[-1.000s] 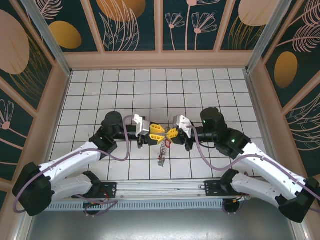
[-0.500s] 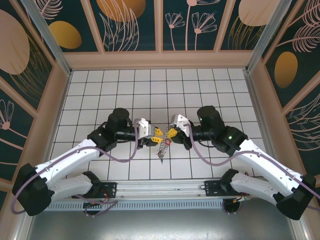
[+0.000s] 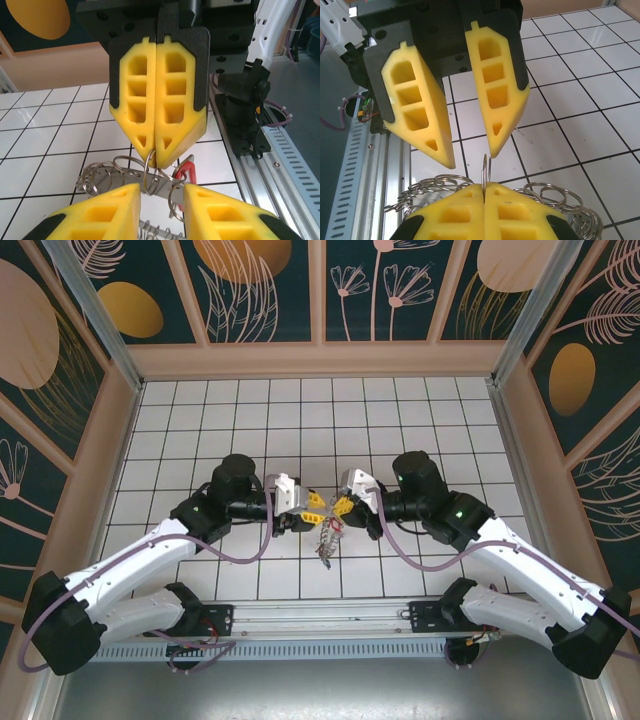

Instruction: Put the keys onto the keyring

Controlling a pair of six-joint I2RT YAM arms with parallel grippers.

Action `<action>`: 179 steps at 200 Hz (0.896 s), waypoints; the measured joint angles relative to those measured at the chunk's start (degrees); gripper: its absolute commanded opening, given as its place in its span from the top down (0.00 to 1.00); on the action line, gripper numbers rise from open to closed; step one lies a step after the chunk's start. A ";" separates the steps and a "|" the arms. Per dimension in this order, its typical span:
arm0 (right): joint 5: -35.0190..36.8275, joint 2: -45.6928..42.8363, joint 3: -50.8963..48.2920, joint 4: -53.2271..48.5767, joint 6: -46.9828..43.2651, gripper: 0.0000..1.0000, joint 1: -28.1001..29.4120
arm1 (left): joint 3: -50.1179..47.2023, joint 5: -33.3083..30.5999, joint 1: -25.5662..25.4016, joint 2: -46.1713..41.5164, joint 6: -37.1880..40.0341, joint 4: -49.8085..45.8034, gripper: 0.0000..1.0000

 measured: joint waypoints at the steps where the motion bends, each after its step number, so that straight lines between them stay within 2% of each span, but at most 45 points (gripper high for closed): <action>1: 0.02 0.00 0.00 -0.04 -0.02 1.00 0.02 | 0.04 0.04 0.00 0.00 0.00 0.00 0.70; 57: 0.13 0.63 0.00 -0.33 -0.17 1.00 0.83 | 2.29 0.74 0.00 3.37 -0.61 -1.57 0.75; 70: 0.15 0.74 0.00 -0.42 -0.17 1.00 0.96 | 2.91 0.74 0.00 4.33 -0.66 -2.34 0.84; 84: 0.63 0.76 0.00 -0.52 -0.20 1.00 0.94 | 3.58 0.90 -0.02 4.98 -0.46 -3.28 1.00; 116: 1.51 0.76 0.00 -0.76 -0.61 1.00 0.94 | 4.07 1.01 -0.13 5.05 0.70 -4.70 1.00; 135: 1.57 0.37 -0.17 -0.13 -0.55 0.89 1.01 | 3.78 1.27 -0.13 4.37 0.44 -4.15 1.00; 152: 1.14 -1.40 -1.46 2.36 0.46 0.85 0.90 | 2.01 2.32 -0.13 2.71 -1.25 -0.42 1.00; 179: -0.57 -4.22 -2.58 4.04 1.84 0.84 -0.04 | -1.03 4.07 -0.11 1.14 -5.57 6.95 1.00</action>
